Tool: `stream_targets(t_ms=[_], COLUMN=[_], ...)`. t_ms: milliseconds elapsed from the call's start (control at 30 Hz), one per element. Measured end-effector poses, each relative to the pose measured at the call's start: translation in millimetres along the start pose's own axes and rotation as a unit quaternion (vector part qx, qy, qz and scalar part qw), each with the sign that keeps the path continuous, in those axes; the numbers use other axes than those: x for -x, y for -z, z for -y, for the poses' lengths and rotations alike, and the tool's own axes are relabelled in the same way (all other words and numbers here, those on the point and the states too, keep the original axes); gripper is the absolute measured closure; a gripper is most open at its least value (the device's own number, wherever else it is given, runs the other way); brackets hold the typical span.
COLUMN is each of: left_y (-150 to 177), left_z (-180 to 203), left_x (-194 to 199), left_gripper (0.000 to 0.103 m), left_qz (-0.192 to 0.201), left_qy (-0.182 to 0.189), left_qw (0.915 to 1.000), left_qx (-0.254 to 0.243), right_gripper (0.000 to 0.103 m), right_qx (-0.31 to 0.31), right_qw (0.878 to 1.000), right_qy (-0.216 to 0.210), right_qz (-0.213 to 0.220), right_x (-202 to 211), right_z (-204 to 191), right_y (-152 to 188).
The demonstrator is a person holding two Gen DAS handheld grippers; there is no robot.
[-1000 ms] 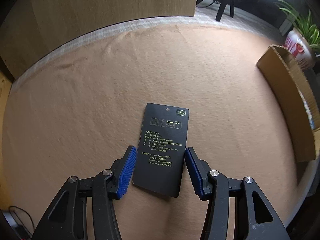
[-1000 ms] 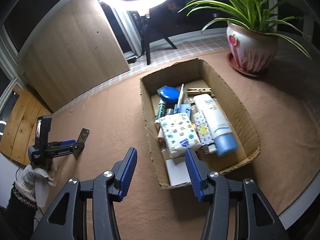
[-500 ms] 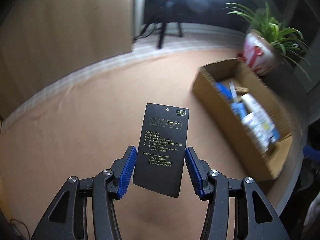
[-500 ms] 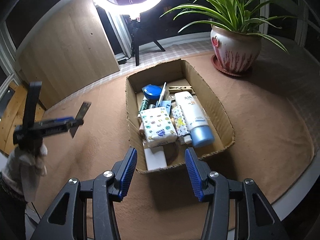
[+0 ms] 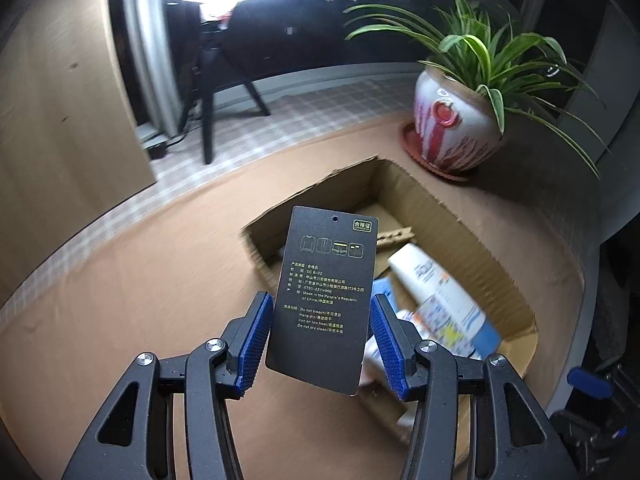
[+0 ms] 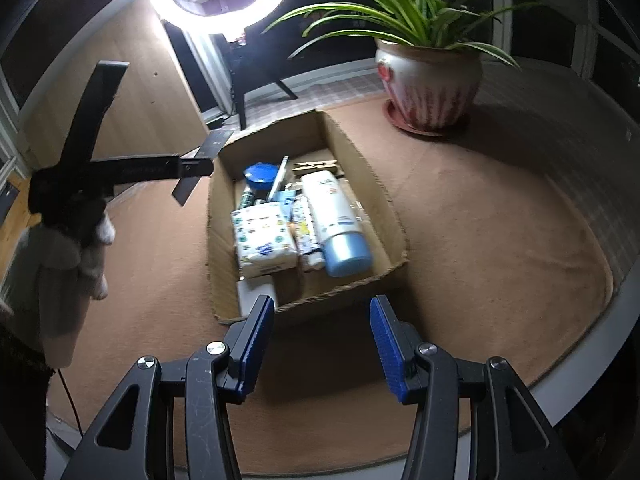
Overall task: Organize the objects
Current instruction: 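Carry the black card into the box with the left tool and release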
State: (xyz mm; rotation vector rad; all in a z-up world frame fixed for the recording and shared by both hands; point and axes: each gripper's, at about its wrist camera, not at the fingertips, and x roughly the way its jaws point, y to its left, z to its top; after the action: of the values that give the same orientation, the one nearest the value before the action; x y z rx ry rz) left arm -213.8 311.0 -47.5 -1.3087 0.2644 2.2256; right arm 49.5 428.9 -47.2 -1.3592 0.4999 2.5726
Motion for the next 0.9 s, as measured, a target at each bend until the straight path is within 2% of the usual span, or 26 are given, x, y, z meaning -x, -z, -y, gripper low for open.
stream_targets(t_ms=[333, 367, 433, 467, 900], left_y=[-21, -22, -22, -22, -9], left_z=[23, 24, 26, 27, 12], left_x=[-30, -31, -34, -34, -19], left_gripper=[0.048, 0.045, 0.018, 0.016, 0.016], left_qz=[-0.008, -0.009, -0.013, -0.01, -0.01], left_qy=[-0.006, -0.003, -0.003, -0.006, -0.018], left_qw=[0.9999, 0.9999, 0.9999, 0.9999, 0.9998], left_qx=[-0.011, -0.011, -0.011, -0.012, 0.005], right_gripper=[0.057, 0.057, 0.057, 0.057, 0.055], right_qx=[-0.019, -0.02, -0.022, -0.022, -0.016], right_qw=[1.0, 1.0, 1.0, 1.0, 1.0], right_qy=[0.013, 0.013, 0.011, 0.01, 0.004], right_qz=[-0.001, -0.001, -0.002, -0.002, -0.007], right_x=[2, 1, 1, 1, -3], right_z=[26, 27, 29, 30, 21], right_y=[2, 2, 1, 0, -1])
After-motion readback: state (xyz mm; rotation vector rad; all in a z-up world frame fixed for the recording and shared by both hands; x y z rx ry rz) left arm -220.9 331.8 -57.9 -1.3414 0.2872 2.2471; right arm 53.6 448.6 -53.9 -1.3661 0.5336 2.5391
